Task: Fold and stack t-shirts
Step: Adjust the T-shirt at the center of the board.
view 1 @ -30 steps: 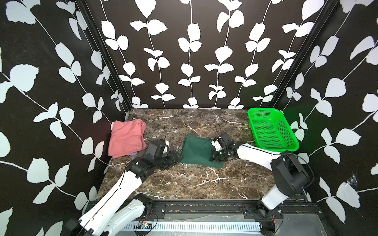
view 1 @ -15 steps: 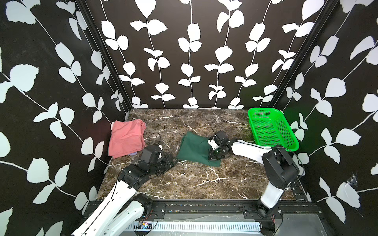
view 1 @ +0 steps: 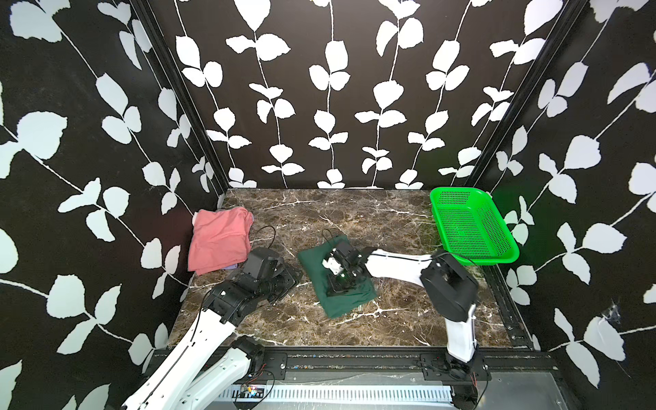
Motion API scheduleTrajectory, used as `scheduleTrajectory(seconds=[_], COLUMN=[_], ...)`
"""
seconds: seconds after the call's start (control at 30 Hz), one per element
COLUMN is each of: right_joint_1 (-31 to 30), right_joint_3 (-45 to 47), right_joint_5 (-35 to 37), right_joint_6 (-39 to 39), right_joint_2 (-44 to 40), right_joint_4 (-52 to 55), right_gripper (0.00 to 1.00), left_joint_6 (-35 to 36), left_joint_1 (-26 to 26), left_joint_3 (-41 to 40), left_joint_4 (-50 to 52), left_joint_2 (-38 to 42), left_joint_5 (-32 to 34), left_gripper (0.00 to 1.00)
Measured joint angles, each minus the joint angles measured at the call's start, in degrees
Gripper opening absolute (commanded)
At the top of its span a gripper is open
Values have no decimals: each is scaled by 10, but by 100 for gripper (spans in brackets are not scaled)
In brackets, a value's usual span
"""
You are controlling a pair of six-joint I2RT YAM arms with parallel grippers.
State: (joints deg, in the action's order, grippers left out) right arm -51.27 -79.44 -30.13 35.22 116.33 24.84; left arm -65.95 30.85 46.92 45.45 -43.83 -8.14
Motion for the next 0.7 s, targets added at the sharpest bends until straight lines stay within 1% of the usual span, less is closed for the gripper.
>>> scheduleTrajectory(seconds=[0.07, 0.13, 0.23, 0.33, 0.4, 0.43, 0.5, 0.53, 0.63, 0.7], right_joint_1=[2, 3, 4, 6, 9, 11, 16, 20, 39, 60], right_joint_3=[-60, -100, -114, -114, -114, -114, -113, -111, -97, -85], right_joint_5=[-1, 3, 7, 8, 11, 14, 25, 30, 43, 49], right_joint_6=[-15, -30, -40, -40, -43, -47, -57, -63, -79, -88], right_joint_2=[33, 46, 34, 12, -7, -17, -40, -56, -94, -108], right_joint_4=[20, 39, 50, 70, 87, 96, 115, 122, 128, 127], right_gripper=[0, 0, 0, 0, 0, 0, 0, 0, 0, 0], left_joint_6=[-3, -4, -6, -12, -13, -11, 3, 14, 53, 82], left_joint_1=[0, 0, 0, 0, 0, 0, 0, 0, -1, -5], left_joint_3=[-2, -6, -43, -127, -180, -204, -229, -231, -219, -195], left_joint_4=[2, 4, -1, -31, -54, -69, -95, -111, -171, -206], left_joint_2=[1, 8, 46, 103, 122, 121, 99, 76, -20, -104], left_joint_5=[-3, -2, 9, 19, 25, 29, 35, 37, 43, 44], left_gripper=[49, 50, 54, 71, 79, 80, 84, 85, 85, 84])
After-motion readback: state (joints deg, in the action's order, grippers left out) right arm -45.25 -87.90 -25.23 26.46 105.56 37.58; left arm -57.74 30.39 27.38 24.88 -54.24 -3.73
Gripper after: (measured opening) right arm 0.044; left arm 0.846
